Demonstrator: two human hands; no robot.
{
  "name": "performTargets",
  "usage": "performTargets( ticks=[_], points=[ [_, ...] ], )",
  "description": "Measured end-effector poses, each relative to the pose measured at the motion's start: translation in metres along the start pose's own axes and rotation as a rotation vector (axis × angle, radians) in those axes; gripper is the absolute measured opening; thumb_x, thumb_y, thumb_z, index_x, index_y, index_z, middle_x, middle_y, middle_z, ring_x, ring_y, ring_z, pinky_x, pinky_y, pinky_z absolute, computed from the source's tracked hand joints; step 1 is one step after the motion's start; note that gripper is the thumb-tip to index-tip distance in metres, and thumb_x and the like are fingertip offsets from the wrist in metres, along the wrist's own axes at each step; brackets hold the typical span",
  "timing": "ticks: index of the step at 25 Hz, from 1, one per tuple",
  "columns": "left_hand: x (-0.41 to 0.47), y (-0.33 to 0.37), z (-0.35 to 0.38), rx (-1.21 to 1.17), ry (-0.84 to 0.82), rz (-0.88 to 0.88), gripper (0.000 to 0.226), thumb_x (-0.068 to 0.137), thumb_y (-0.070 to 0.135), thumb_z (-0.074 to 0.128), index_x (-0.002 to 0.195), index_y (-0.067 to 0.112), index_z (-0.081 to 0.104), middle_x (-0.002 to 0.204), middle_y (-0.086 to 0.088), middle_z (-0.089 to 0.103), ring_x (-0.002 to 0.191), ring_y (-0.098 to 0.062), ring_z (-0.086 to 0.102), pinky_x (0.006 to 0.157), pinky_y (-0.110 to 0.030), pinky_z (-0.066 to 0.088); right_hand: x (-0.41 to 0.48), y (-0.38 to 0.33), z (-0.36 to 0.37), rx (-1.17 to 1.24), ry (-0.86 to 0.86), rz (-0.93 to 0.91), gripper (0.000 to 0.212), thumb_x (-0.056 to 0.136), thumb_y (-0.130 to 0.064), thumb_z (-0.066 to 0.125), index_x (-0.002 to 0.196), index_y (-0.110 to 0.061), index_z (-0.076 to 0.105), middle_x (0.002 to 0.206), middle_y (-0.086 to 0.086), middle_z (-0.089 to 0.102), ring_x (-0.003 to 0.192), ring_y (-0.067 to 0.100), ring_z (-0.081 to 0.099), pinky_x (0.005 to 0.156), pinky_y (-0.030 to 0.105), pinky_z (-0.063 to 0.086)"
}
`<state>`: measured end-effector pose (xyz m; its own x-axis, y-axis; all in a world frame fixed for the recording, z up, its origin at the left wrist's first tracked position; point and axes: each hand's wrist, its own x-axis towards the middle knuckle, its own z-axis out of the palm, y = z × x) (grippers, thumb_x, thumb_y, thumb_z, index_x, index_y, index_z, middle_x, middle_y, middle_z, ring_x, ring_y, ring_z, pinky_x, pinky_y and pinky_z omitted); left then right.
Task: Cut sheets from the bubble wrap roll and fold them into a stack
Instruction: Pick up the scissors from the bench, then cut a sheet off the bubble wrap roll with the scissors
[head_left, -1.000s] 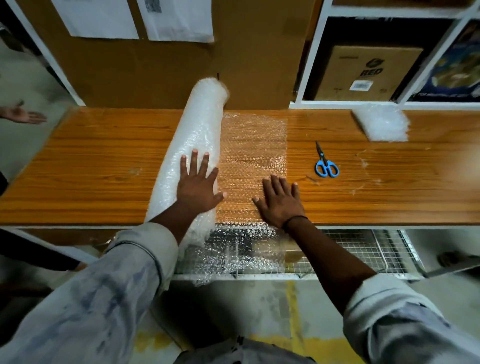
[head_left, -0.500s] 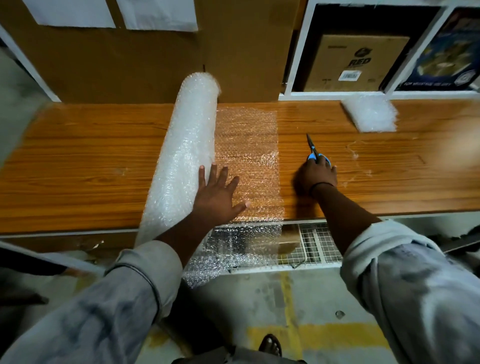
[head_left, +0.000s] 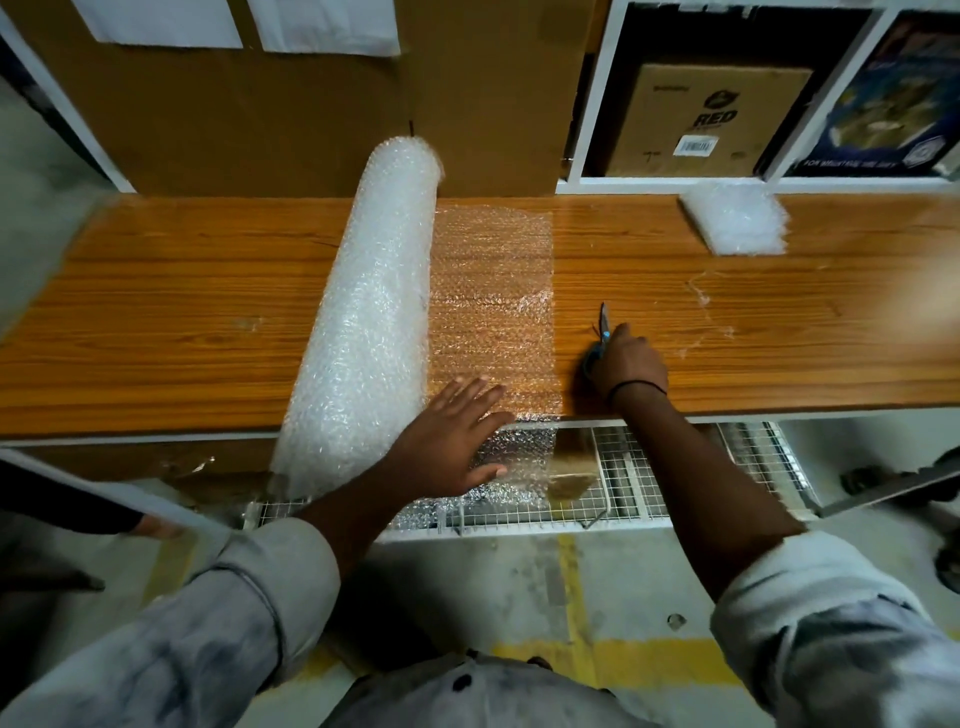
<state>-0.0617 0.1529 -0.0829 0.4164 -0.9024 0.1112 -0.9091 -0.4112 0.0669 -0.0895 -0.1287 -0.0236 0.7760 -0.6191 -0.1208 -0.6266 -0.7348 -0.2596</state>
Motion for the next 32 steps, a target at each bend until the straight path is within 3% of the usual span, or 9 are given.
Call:
performTargets(
  ticks=[4, 6, 8, 10, 14, 16, 19, 22, 32],
  points=[
    [-0.027, 0.005, 0.009, 0.049, -0.007, -0.014, 0.088, 0.094, 0.073, 0.044, 0.163, 0.024, 0.024, 0.172, -0.012, 0.005, 0.159, -0.035, 0.004, 0.125, -0.059, 0.014, -0.024, -0.005, -0.004, 0.151, -0.091, 0.008, 0.049, 0.095, -0.027, 0.068, 0.132, -0.001, 0.049, 0.121, 0.026, 0.066, 0.111, 0.043, 0.065, 0.084, 0.045, 0.054],
    [-0.040, 0.009, 0.011, 0.131, -0.006, 0.008, 0.097, 0.088, 0.077, 0.050, 0.163, 0.022, 0.023, 0.172, -0.015, 0.000, 0.158, -0.038, 0.000, 0.126, -0.059, 0.010, -0.046, -0.009, 0.007, 0.636, -0.158, 0.085, 0.028, 0.094, -0.017, 0.071, 0.115, -0.006, 0.056, 0.114, 0.027, 0.068, 0.093, 0.040, 0.071, 0.073, 0.046, 0.063],
    [-0.051, 0.012, 0.015, 0.213, -0.025, 0.011, 0.099, 0.081, 0.076, 0.060, 0.158, 0.019, 0.033, 0.171, -0.019, 0.000, 0.158, -0.040, -0.002, 0.125, -0.061, 0.010, -0.076, -0.012, 0.019, 1.143, -0.294, 0.190, 0.018, 0.096, -0.002, 0.065, 0.109, -0.008, 0.053, 0.116, 0.027, 0.067, 0.077, 0.033, 0.072, 0.052, 0.036, 0.062],
    [-0.060, 0.015, 0.019, 0.264, -0.039, 0.001, 0.090, 0.077, 0.068, 0.070, 0.147, 0.016, 0.048, 0.170, -0.021, 0.006, 0.157, -0.042, -0.001, 0.124, -0.062, 0.013, -0.105, -0.010, 0.032, 1.315, -0.367, 0.203, 0.019, 0.099, 0.000, 0.061, 0.116, -0.004, 0.054, 0.118, 0.023, 0.066, 0.075, 0.030, 0.073, 0.054, 0.030, 0.061],
    [-0.065, 0.018, 0.029, 0.260, 0.075, 0.028, 0.033, 0.089, 0.032, 0.063, 0.117, 0.014, 0.066, 0.167, -0.020, 0.025, 0.157, -0.044, 0.009, 0.123, -0.062, 0.016, -0.146, -0.005, 0.043, 1.444, -0.432, 0.188, 0.027, 0.101, -0.001, 0.059, 0.127, 0.000, 0.055, 0.112, 0.017, 0.064, 0.074, 0.027, 0.073, 0.061, 0.029, 0.062],
    [-0.062, 0.022, 0.029, 0.219, 0.158, 0.069, 0.019, 0.094, 0.027, 0.060, 0.104, 0.014, 0.068, 0.160, -0.019, 0.040, 0.154, -0.045, 0.022, 0.122, -0.061, 0.022, -0.161, -0.001, 0.043, 1.520, -0.492, 0.176, 0.029, 0.096, 0.001, 0.064, 0.124, -0.004, 0.059, 0.102, 0.013, 0.069, 0.071, 0.024, 0.071, 0.060, 0.029, 0.061],
    [-0.059, 0.032, 0.022, 0.175, 0.254, 0.117, 0.014, 0.094, 0.027, 0.062, 0.100, 0.015, 0.067, 0.153, -0.015, 0.052, 0.149, -0.044, 0.035, 0.118, -0.060, 0.030, -0.188, 0.005, 0.041, 1.534, -0.559, 0.175, 0.035, 0.087, -0.009, 0.074, 0.120, -0.008, 0.064, 0.084, 0.006, 0.071, 0.064, 0.018, 0.067, 0.055, 0.026, 0.059],
    [-0.058, 0.039, 0.019, 0.124, 0.346, 0.120, 0.009, 0.096, 0.025, 0.063, 0.097, 0.017, 0.067, 0.150, -0.011, 0.056, 0.147, -0.041, 0.039, 0.117, -0.057, 0.034, -0.219, 0.013, 0.047, 1.508, -0.595, 0.176, 0.045, 0.077, -0.022, 0.077, 0.118, -0.006, 0.070, 0.079, 0.008, 0.067, 0.061, 0.017, 0.065, 0.054, 0.027, 0.059],
    [-0.053, 0.063, 0.014, -0.038, 0.486, 0.005, 0.011, 0.094, 0.023, 0.068, 0.089, 0.015, 0.074, 0.144, -0.003, 0.062, 0.143, -0.031, 0.048, 0.114, -0.053, 0.038, -0.276, 0.033, 0.048, 1.381, -0.635, 0.164, 0.049, 0.078, -0.029, 0.078, 0.120, -0.006, 0.072, 0.071, 0.014, 0.065, 0.064, 0.027, 0.066, 0.056, 0.035, 0.061]
  ],
)
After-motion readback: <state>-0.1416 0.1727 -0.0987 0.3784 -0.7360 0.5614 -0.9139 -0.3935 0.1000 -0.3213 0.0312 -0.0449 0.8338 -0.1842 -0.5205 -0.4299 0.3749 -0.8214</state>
